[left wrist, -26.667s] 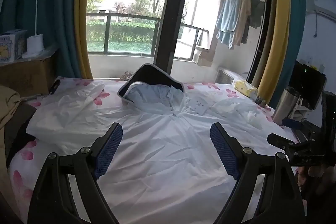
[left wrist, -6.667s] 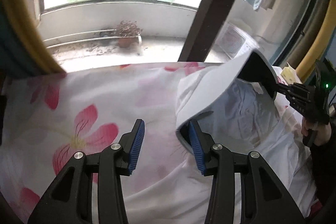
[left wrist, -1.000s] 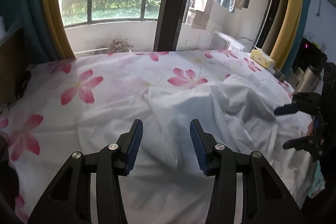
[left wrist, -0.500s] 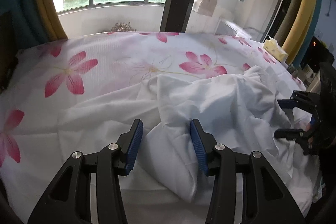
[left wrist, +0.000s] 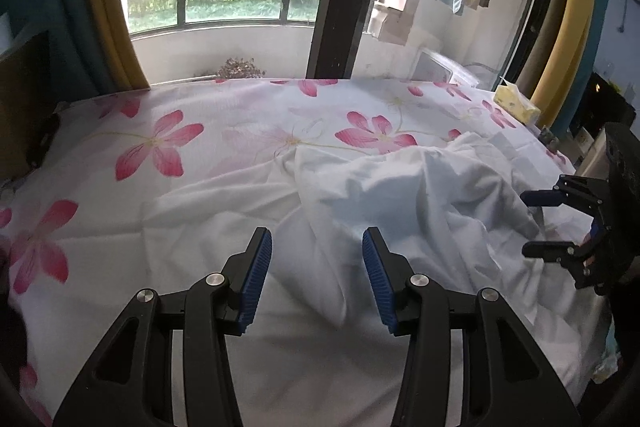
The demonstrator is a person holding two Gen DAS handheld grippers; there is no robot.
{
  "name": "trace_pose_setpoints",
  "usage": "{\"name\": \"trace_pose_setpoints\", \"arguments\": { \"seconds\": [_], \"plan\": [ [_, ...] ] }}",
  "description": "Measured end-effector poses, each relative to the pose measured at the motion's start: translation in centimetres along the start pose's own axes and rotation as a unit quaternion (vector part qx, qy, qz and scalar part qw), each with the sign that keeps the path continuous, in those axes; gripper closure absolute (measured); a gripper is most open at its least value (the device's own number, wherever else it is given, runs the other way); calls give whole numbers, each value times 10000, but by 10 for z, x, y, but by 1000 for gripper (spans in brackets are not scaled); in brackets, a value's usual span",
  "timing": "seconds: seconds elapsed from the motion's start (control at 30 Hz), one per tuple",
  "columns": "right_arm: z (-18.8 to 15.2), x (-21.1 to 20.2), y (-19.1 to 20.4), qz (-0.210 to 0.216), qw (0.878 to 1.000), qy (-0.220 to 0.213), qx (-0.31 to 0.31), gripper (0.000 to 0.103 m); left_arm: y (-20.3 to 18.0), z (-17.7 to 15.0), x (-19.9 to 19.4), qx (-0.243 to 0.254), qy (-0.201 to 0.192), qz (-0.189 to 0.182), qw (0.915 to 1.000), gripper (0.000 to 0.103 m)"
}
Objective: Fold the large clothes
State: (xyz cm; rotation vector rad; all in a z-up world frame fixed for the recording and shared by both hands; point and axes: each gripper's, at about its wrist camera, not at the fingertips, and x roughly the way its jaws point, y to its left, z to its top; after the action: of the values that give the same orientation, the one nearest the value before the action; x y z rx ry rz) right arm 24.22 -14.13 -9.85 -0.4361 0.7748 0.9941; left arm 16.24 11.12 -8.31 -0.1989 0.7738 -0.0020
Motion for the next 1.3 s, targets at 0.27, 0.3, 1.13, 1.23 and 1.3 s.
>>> {"name": "trace_pose_setpoints", "arguments": {
  "seconds": [0.27,0.3,1.13,1.23,1.3],
  "plan": [
    [-14,-27,6,-206,9996,-102,163,35,1,-26,-29,-86,0,29,10000,53],
    [-16,-30,7,-232,9995,-114,181,35,1,-28,-32,-101,-6,34,9999,53],
    [-74,-88,30,-737,9938,-375,748,35,4,-115,-133,-258,-291,701,9968,53],
    [-83,-97,29,-860,9919,-413,841,35,10,-132,-142,-389,-188,827,9956,53],
    [-91,-101,25,-931,9901,-407,972,35,9,-143,-148,-331,-112,1177,9924,53]
  ]
}}
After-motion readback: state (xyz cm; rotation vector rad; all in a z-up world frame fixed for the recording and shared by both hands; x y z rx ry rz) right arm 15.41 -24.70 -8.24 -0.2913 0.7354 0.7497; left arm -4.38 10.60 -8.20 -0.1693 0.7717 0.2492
